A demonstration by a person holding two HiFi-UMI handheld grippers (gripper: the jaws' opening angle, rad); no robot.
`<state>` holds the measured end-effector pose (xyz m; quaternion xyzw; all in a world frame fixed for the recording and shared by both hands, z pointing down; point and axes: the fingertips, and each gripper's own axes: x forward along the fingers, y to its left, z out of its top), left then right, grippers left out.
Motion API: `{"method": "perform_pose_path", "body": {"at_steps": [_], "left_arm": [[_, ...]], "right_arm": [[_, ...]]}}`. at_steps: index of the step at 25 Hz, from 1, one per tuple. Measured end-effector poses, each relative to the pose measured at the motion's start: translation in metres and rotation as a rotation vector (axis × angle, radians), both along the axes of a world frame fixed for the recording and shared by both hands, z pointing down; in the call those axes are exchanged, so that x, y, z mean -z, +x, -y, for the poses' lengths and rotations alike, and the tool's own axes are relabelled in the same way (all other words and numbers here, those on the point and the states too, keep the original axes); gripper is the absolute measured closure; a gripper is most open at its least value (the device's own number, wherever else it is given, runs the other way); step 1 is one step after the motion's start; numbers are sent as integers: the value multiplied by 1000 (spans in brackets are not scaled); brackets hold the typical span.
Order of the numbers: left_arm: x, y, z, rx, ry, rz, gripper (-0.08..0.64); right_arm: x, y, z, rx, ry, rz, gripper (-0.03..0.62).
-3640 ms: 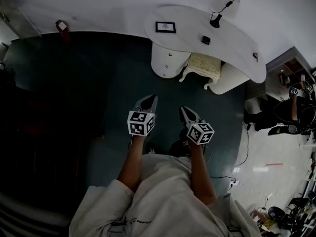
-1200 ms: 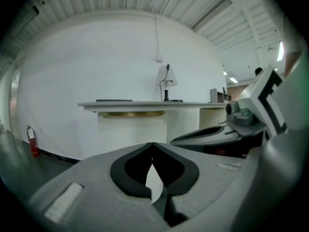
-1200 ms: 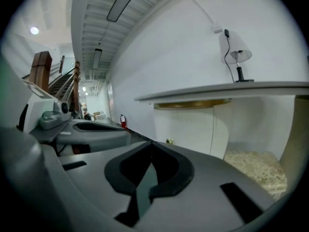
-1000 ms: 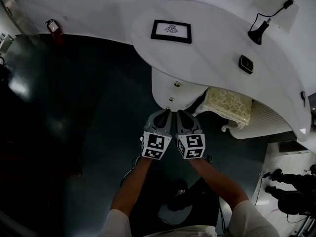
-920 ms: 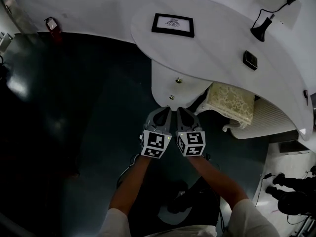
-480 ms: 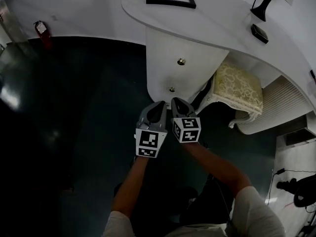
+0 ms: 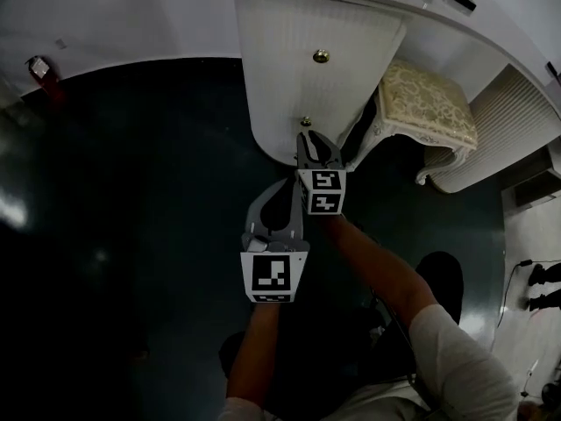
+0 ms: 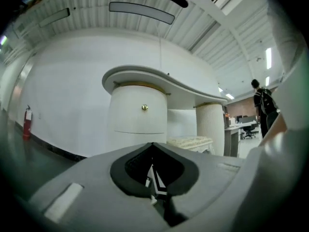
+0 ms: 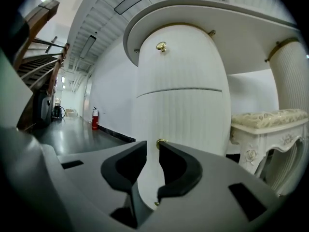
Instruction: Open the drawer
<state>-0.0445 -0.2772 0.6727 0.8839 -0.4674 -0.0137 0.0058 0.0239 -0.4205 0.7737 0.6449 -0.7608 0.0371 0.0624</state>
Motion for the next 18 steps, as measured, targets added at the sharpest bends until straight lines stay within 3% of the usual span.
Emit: {"method": "perform_pose_path", "body": {"at_steps": [5,12,18], "left_arm": [[-31,-5,10,19,-63,22,549],[-46,-15,7,6,-122,15,549],[-34,-27,4,14,-108,-23,550]], "right_arm": [[-6,3,19,-84,24,-29,473],[-14,5,20,-183,50,-64,459],[-10,11,21,-250,53,-28,442]]}}
